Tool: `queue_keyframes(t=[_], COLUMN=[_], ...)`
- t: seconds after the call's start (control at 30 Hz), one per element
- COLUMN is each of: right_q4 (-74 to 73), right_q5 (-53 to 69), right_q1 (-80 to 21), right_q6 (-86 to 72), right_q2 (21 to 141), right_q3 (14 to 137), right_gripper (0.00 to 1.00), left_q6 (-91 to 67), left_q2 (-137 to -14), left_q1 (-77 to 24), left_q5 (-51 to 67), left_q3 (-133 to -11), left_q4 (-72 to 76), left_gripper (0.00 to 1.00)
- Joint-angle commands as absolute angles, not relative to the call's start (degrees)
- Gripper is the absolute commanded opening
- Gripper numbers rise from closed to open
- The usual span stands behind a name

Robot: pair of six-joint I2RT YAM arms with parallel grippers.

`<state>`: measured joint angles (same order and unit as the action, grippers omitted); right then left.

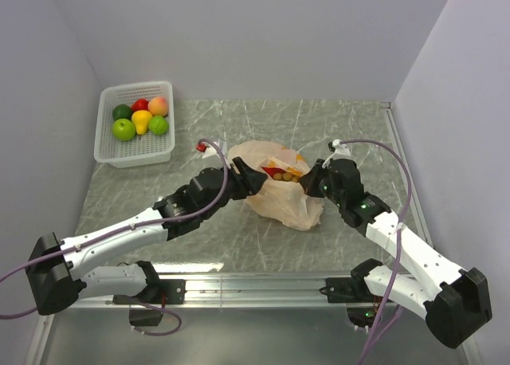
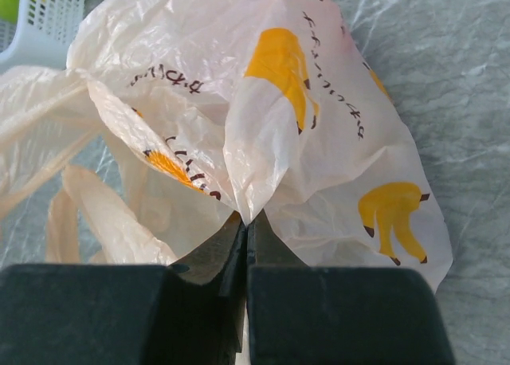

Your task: Untie the knot of the plastic bag and take out the fruit

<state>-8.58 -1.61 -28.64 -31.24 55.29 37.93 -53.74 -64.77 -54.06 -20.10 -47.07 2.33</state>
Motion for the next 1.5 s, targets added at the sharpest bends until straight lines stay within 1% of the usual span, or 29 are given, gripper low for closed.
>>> queue_keyframes(t=[0.0,0.1,0.2,0.27,0.33,0.37,0.43,0.47,0.5,0.53,0.57,0.6,0.7,0.77,0.8,0.9,0.93,0.97,1.03,1.07,1.1,1.13,1.2,1.23,1.3,1.33,1.37,1.43,1.47], right_q4=[-6.8,-6.9,-7.2,-6.9,-6.7,-6.9,-7.7,-8.0,-8.5,-8.8,-8.9,-9.3,-9.1,-8.6,-8.1,-7.6,-7.8,-7.7,-7.8,-7.9,-8.1,-8.3,-8.1,-7.7,-7.3,-7.2,-7.1,-7.2,-7.4], right_q5=[-0.2,-0.8,-0.6,-0.4,-0.4,-0.6,-0.8,-1.4,-1.8,-2.5,-2.7,-3.4,-3.6,-3.3,-3.3,-3.0,-3.1,-3.2,-3.4,-3.9,-4.0,-4.1,-4.1,-4.0,-3.9,-3.9,-3.7,-3.6,-3.7], right_q1=[-29.2,-29.1,-29.2,-29.3,-29.4,-29.5,-29.6,-29.7,-29.7,-29.6,-29.6,-29.6,-29.6,-29.6,-29.6,-29.7,-29.8,-29.8,-29.9,-30.0,-29.9,-29.9,-29.9,-29.9,-29.9,-29.9,-29.9,-29.9,-30.0], right_q6=[-31.3,-31.3,-31.2,-31.7,-31.9,-32.0,-31.8,-31.5,-31.3,-30.9,-30.7,-30.5,-30.0,-30.1,-30.3,-30.5,-30.5,-30.5,-30.2,-30.2,-30.1,-30.1,-30.3,-30.7,-31.1,-31.6,-31.7,-31.7,-31.6], right_q2=[53.6,53.5,54.1,54.0,54.0,54.1,54.0,53.6,52.9,52.6,52.3,51.9,52.5,52.9,53.0,53.6,53.6,53.5,53.2,53.2,53.0,53.0,53.1,53.1,53.0,53.0,52.8,52.6,52.5], right_q3=[39.3,39.0,39.0,38.5,38.1,38.1,38.4,38.3,38.1,37.9,37.8,37.7,37.6,37.4,37.3,37.5,37.9,38.0,38.1,38.1,38.0,38.0,37.9,37.5,37.3,37.2,37.2,37.1,37.1], right_gripper=[0.00,0.00,0.00,0.00,0.00,0.00,0.00,0.00,0.00,0.00,0.00,0.00,0.00,0.00,0.00,0.00,0.00,0.00,0.00,0.00,0.00,0.00,0.00,0.00,0.00,0.00,0.00,0.00,0.00], left_q6=[-55.1,-57.2,-53.2,-53.3,-52.0,-50.6,-47.1,-46.8,-46.5,-46.8,-46.8,-47.2,-49.8,-47.3,-47.0,-46.7,-47.0,-46.4,-43.5,-42.9,-43.2,-44.2,-46.0,-46.6,-48.1,-49.1,-50.2,-51.0,-51.6], left_q2=[-64.5,-64.4,-63.0,-65.3,-67.8,-68.0,-67.7,-68.1,-68.5,-68.6,-68.0,-67.1,-61.9,-58.6,-58.4,-60.5,-61.6,-61.8,-61.1,-60.6,-60.3,-60.3,-60.7,-61.7,-63.3,-65.3,-66.3,-69.4,-70.7], left_q1=[-56.9,-57.9,-62.1,-62.1,-62.1,-62.7,-63.1,-62.7,-62.4,-62.1,-61.3,-60.5,-54.2,-52.7,-52.7,-52.7,-52.6,-52.7,-52.8,-53.0,-53.2,-53.5,-55.8,-56.4,-57.1,-57.3,-57.6,-57.6,-57.6], left_q5=[-19.1,-19.0,-25.7,-27.5,-27.4,-26.6,-29.2,-30.9,-36.5,-39.0,-41.7,-44.9,-44.5,-44.1,-45.1,-49.7,-51.1,-51.7,-47.0,-39.5,-34.8,-30.8,-22.5,-20.7,-16.6,-16.9,-17.5,-17.7,-17.6], left_q3=[-51.1,-51.9,-53.7,-55.4,-59.9,-60.9,-64.8,-67.1,-69.6,-72.5,-72.4,-71.5,-66.0,-63.8,-64.1,-69.1,-72.5,-73.8,-75.3,-75.1,-74.8,-73.8,-72.4,-70.7,-69.4,-68.0,-67.2,-65.2,-64.8], left_q4=[1.8,1.7,3.8,1.7,-1.0,-1.8,-4.9,-13.6,-19.5,-23.9,-27.0,-31.9,-37.5,-37.0,-37.6,-44.5,-48.0,-48.8,-46.9,-42.7,-40.5,-38.0,-29.5,-26.4,-18.9,-16.8,-15.0,-9.8,-9.0], left_gripper=[0.58,0.52,0.53,0.54,0.52,0.53,0.60,0.67,0.70,0.72,0.74,0.79,0.81,0.84,0.87,0.90,0.90,0.88,0.86,0.86,0.85,0.85,0.81,0.79,0.71,0.67,0.57,0.48,0.40])
